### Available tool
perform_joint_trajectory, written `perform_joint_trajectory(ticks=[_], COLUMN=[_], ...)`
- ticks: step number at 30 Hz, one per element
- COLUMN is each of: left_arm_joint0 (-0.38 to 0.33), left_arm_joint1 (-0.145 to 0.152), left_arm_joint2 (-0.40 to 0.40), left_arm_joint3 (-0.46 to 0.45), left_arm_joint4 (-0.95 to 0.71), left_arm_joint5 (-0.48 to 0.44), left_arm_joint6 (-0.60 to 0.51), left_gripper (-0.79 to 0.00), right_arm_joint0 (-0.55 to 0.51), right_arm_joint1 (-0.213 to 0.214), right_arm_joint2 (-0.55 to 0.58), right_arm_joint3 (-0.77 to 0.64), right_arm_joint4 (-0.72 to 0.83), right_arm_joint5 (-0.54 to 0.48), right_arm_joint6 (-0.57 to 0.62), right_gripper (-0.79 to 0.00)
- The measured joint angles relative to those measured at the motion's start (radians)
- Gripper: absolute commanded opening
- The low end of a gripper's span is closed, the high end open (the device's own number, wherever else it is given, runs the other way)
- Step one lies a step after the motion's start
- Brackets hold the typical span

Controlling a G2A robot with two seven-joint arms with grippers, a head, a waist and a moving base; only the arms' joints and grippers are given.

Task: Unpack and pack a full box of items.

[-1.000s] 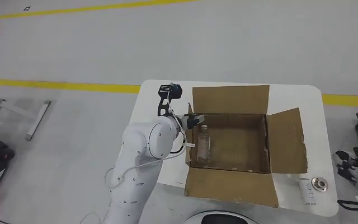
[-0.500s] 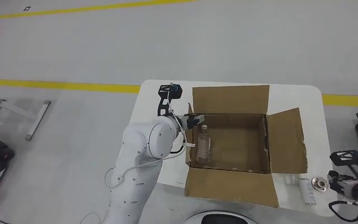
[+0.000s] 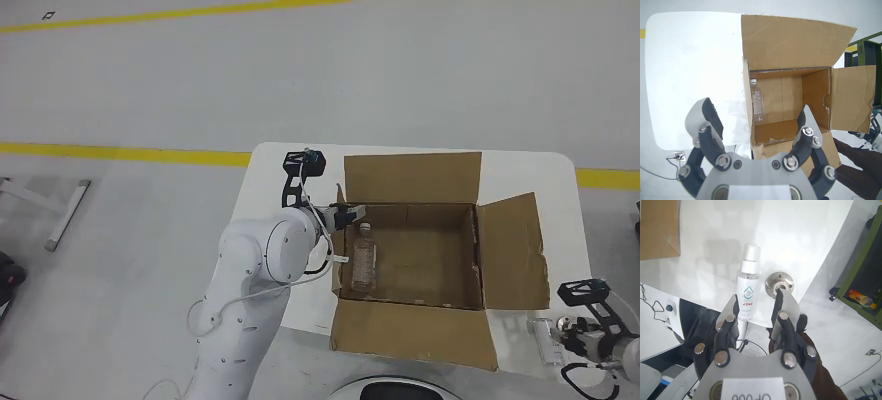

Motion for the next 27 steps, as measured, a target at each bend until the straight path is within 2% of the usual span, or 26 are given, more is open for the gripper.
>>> perform_joint_trajectory(ticks=[3,5,7,13,19,21,22,26,27], left_arm_joint0=[0.0,0.0,0.0,0.0,0.0,0.0,0.0,0.0,0.0], left_arm_joint1=[0.0,0.0,0.0,0.0,0.0,0.0,0.0,0.0,0.0], left_arm_joint2=[0.0,0.0,0.0,0.0,0.0,0.0,0.0,0.0,0.0], left_arm_joint3=[0.0,0.0,0.0,0.0,0.0,0.0,0.0,0.0,0.0], left_arm_joint4=[0.0,0.0,0.0,0.0,0.0,0.0,0.0,0.0,0.0], left_arm_joint5=[0.0,0.0,0.0,0.0,0.0,0.0,0.0,0.0,0.0], left_arm_joint6=[0.0,0.0,0.0,0.0,0.0,0.0,0.0,0.0,0.0], left_gripper=[0.0,0.0,0.0,0.0,0.0,0.0,0.0,0.0,0.0], right_arm_joint0=[0.012,0.02,0.026,0.048,0.073,0.079,0.08,0.087,0.089], right_arm_joint1=[0.0,-0.001,-0.001,-0.003,-0.004,-0.004,-0.004,-0.004,-0.004], right_arm_joint2=[-0.03,-0.049,-0.061,-0.095,-0.128,-0.137,-0.14,-0.148,-0.15], right_arm_joint3=[0.021,0.033,0.042,0.077,0.107,0.112,0.114,0.119,0.121], right_arm_joint4=[-0.017,-0.035,-0.047,-0.068,-0.067,-0.071,-0.072,-0.077,-0.079], right_arm_joint5=[0.005,0.014,0.021,0.044,0.05,0.051,0.052,0.053,0.053], right_arm_joint6=[-0.007,-0.012,-0.018,-0.04,-0.044,-0.045,-0.045,-0.044,-0.044], right_gripper=[-0.382,-0.329,-0.339,-0.271,-0.311,-0.354,-0.403,-0.471,-0.523])
